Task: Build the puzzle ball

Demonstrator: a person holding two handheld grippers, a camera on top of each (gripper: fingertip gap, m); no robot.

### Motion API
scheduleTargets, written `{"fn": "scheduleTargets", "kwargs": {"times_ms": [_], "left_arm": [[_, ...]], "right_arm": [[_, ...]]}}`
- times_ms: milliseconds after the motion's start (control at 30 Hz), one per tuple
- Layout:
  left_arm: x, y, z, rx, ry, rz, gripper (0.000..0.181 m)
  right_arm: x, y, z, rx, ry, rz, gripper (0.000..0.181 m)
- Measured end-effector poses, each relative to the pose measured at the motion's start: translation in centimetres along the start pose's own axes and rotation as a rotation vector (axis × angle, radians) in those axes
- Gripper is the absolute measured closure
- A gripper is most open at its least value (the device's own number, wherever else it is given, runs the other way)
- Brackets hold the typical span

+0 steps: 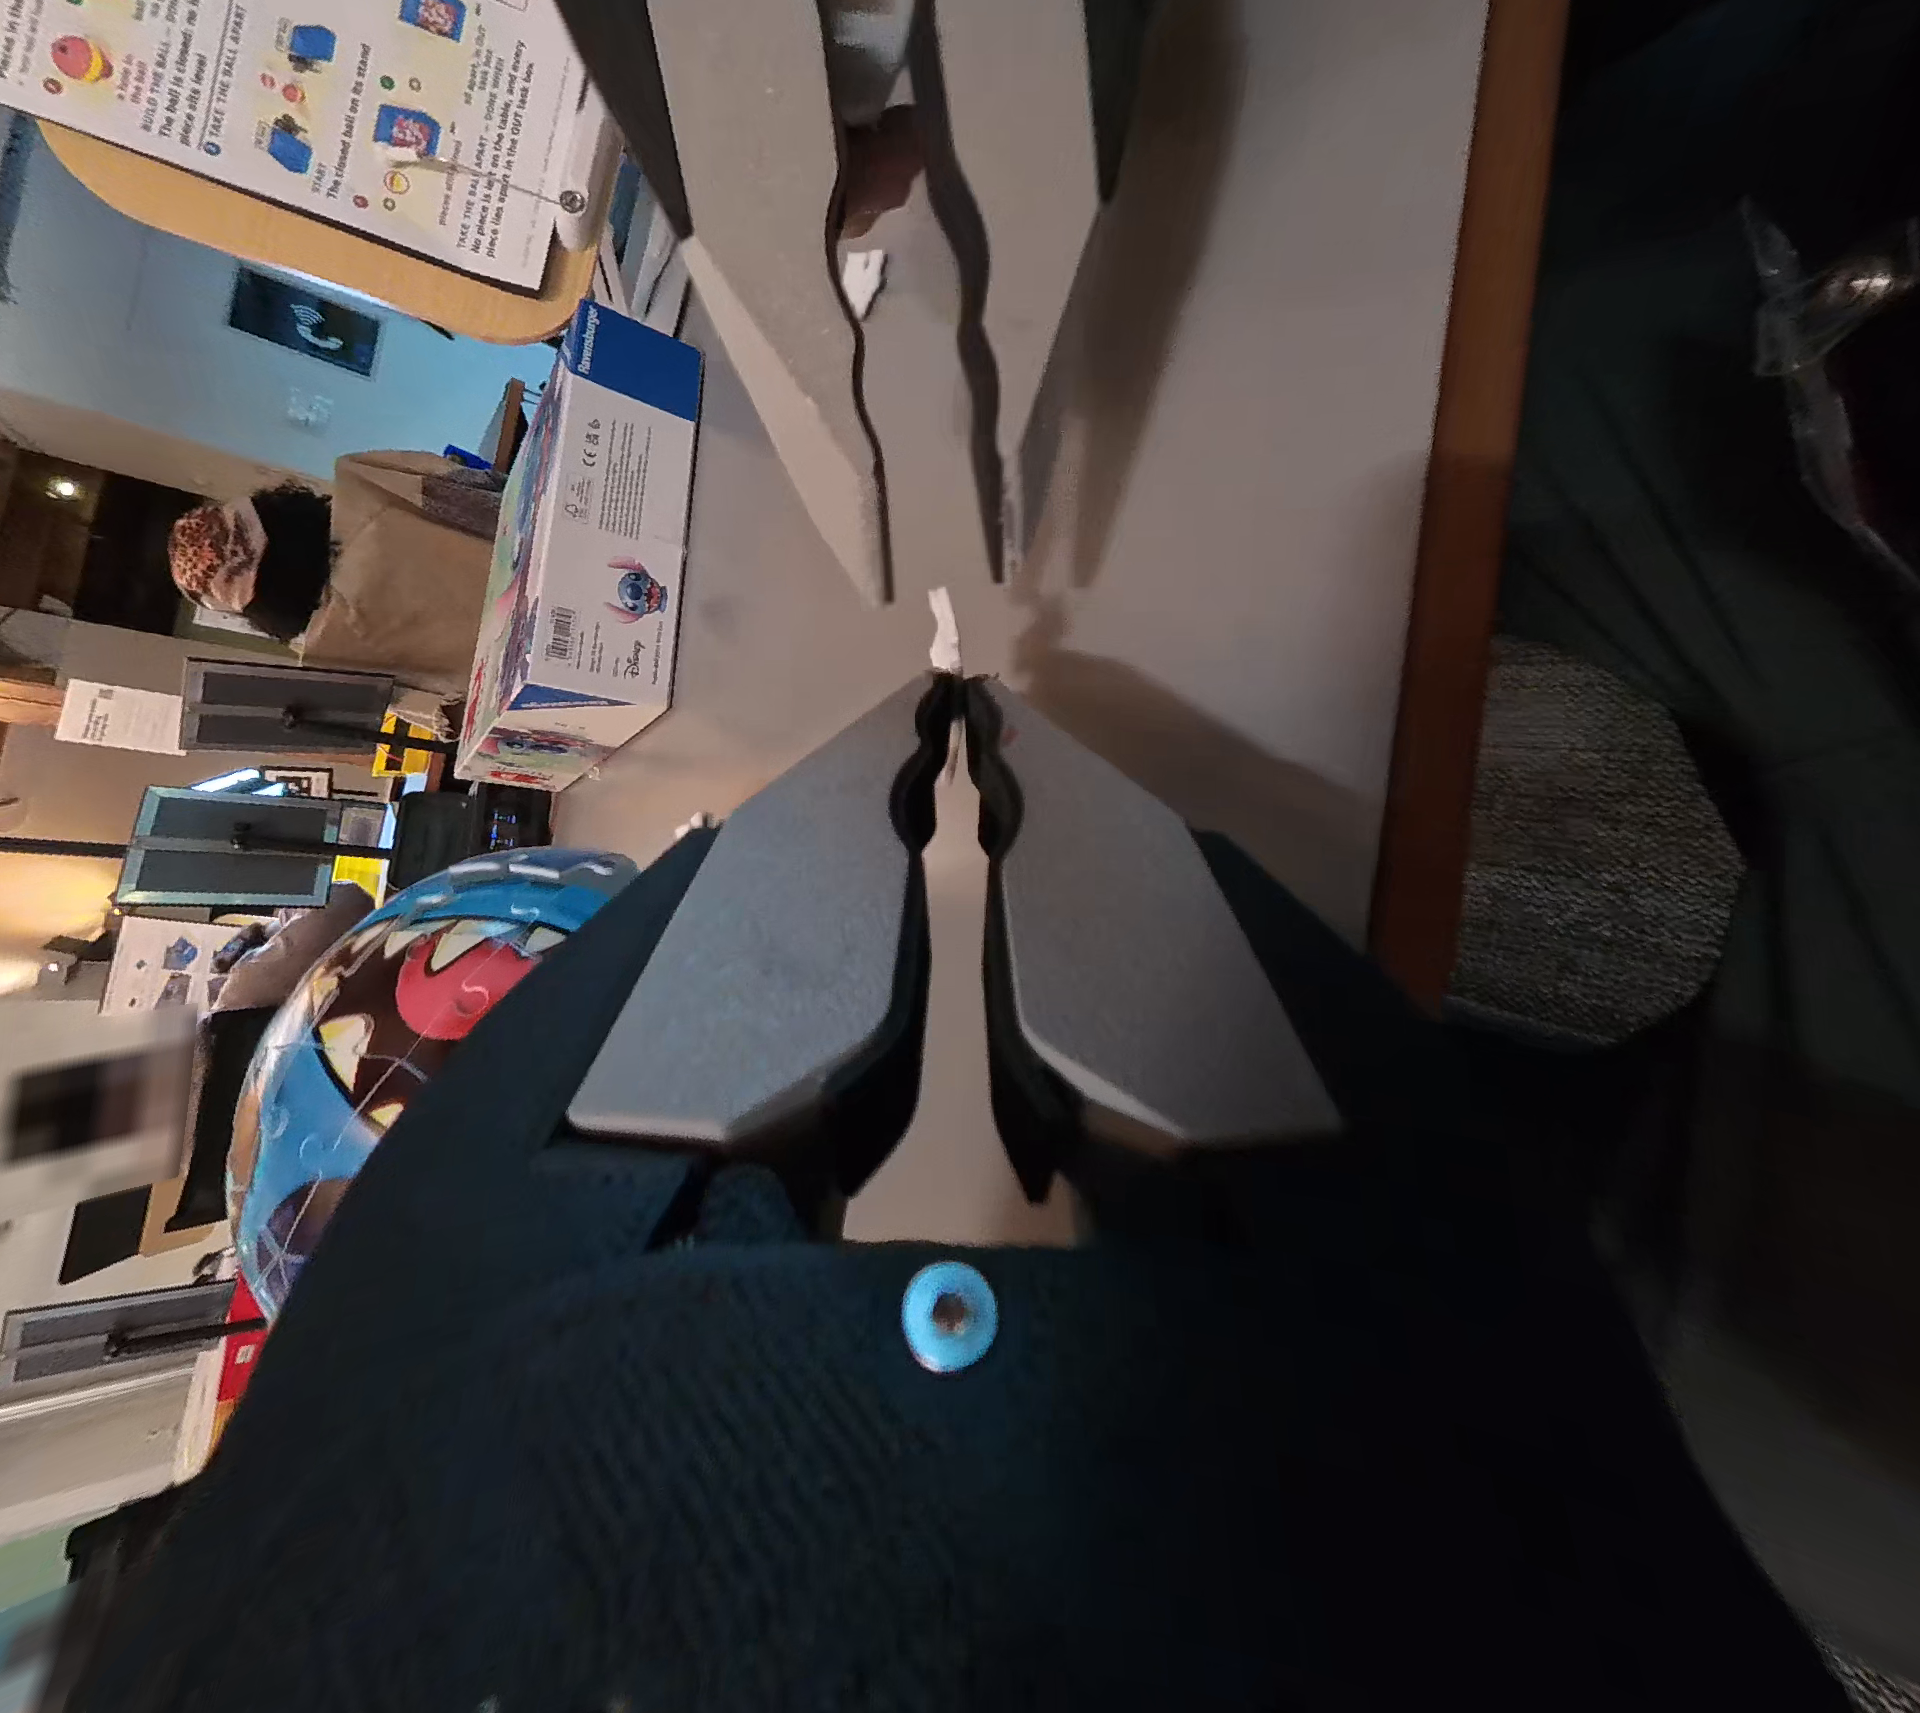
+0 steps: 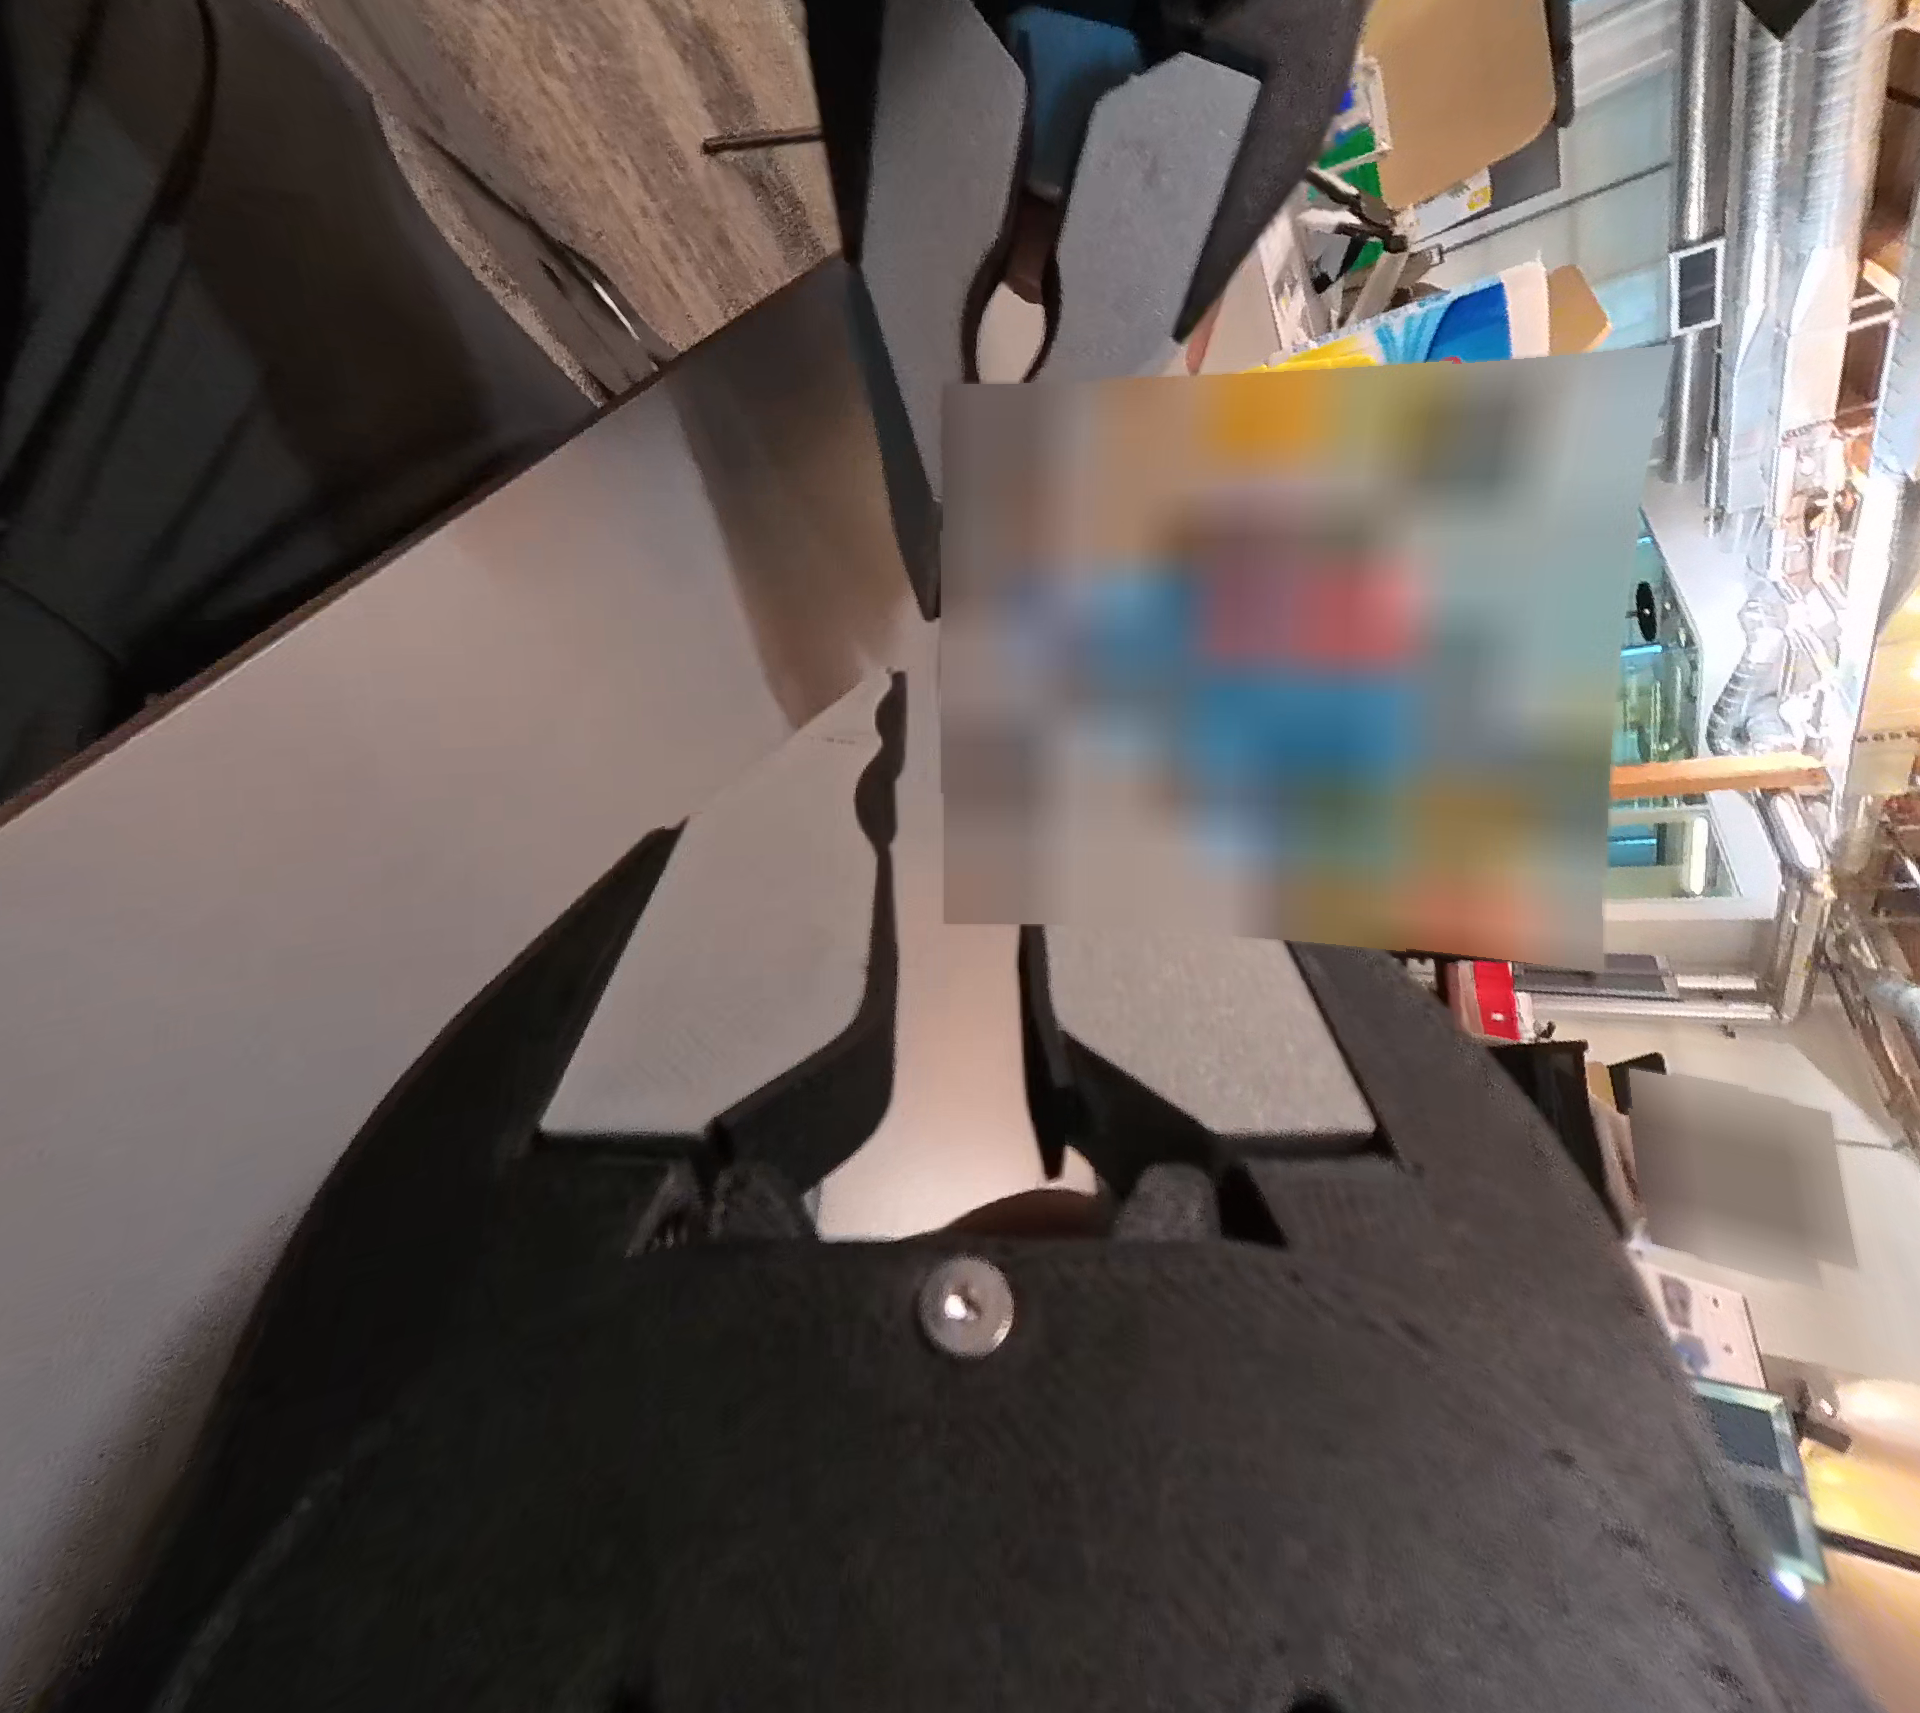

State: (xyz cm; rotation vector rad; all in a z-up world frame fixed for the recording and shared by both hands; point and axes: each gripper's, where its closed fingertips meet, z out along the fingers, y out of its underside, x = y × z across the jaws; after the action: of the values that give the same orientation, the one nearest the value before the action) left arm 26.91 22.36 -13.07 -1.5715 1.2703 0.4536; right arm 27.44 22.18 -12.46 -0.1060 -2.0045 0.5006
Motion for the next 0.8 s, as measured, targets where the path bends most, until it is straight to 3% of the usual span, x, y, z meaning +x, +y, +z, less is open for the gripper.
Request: {"fn": "scheduleTargets", "kwargs": {"times_ms": [67,200,467,633,800], "left_arm": [[-0.1,0.1,0.0,0.007,0.001,0.005,0.181],[-0.1,-0.1,0.0,0.03,0.003,0.003,0.181],[-0.2,-0.8,-0.4,0.106,0.004,-0.033,0.181],[-0.5,-1.1,-0.4,0.135,-0.004,-0.044,0.181],[-0.3,-1.1,-0.3,0.148,0.008,-0.062,0.181]], "right_arm": [[-0.4,-0.1,0.0,0.005,-0.019,-0.006,0.164],[0.1,0.5,0.4,-0.026,0.009,-0.031,0.181],[0.3,-0.1,-0.1,0.023,0.017,-0.043,0.181],[0.0,0.2,-0.2,0.022,-0.018,-0.028,0.161],[0.2,0.0,0.3,0.01,0.01,-0.057,0.178]]}}
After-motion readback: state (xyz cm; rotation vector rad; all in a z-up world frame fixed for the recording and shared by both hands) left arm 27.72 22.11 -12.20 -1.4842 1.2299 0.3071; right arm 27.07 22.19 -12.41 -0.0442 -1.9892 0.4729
